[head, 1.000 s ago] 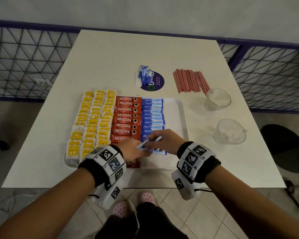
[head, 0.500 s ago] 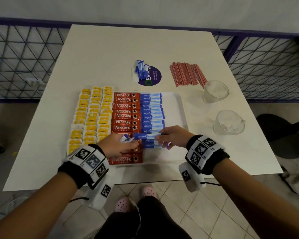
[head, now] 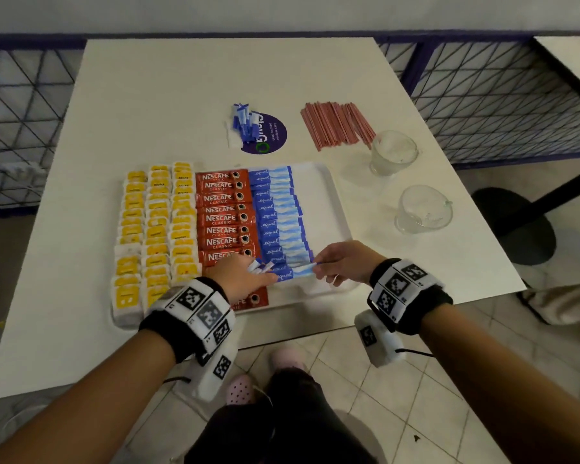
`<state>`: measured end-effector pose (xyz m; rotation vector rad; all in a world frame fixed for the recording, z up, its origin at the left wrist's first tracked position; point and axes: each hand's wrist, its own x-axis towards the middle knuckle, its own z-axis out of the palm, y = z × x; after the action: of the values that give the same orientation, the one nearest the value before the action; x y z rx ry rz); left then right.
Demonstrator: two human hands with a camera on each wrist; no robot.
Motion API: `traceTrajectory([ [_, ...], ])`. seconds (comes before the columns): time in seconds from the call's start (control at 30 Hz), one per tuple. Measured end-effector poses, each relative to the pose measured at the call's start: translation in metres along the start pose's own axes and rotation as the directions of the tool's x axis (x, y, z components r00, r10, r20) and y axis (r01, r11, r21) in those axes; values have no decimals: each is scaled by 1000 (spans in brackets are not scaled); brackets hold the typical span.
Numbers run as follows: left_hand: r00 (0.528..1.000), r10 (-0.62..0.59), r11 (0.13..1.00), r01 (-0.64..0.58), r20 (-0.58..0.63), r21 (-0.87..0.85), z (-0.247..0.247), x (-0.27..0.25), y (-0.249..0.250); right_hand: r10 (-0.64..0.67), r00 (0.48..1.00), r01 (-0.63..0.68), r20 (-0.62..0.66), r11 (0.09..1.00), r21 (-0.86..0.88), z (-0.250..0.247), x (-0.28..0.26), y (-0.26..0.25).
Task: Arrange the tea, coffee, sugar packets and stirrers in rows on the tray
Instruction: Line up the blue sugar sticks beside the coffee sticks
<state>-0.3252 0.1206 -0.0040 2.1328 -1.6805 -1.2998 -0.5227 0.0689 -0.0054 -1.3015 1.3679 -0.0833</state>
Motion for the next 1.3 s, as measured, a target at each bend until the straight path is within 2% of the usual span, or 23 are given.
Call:
traceTrajectory([
  [0.1, 998, 68, 987, -67, 2, 147, 0, 0, 5, 61, 998, -61, -11, 995, -81, 0, -1, 5],
  [0.2, 997, 73, 965, -71, -1, 251, 0, 0, 8, 99, 994, -104, -52, 990, -99, 3, 2, 8],
  [0.33, 995, 93, 918, -103, 45, 382, 5, 1, 10, 78, 990, -104, -121, 966, -234, 6, 6, 7],
  [0.47, 993, 90, 882, -117, 81, 456, 10, 4, 13, 55, 993, -82, -104, 957, -277, 8, 7, 4],
  [0.67, 994, 76, 872, -107, 84, 477, 8, 8, 15, 89, 994, -102, -56, 952, -289, 3, 8, -1],
  [0.83, 995, 71, 848, -98, 72, 521, 10, 8, 17, 142, 988, -154, -60, 942, -298, -1, 10, 0],
  [1.03, 995, 78, 816, -101, 66, 569, 11, 10, 18, 151, 988, -156, -43, 922, -355, 1, 11, -6],
  [1.3, 996, 69, 844, -87, 54, 529, 8, 11, 18, 143, 987, -158, -69, 932, -325, 2, 16, -6],
])
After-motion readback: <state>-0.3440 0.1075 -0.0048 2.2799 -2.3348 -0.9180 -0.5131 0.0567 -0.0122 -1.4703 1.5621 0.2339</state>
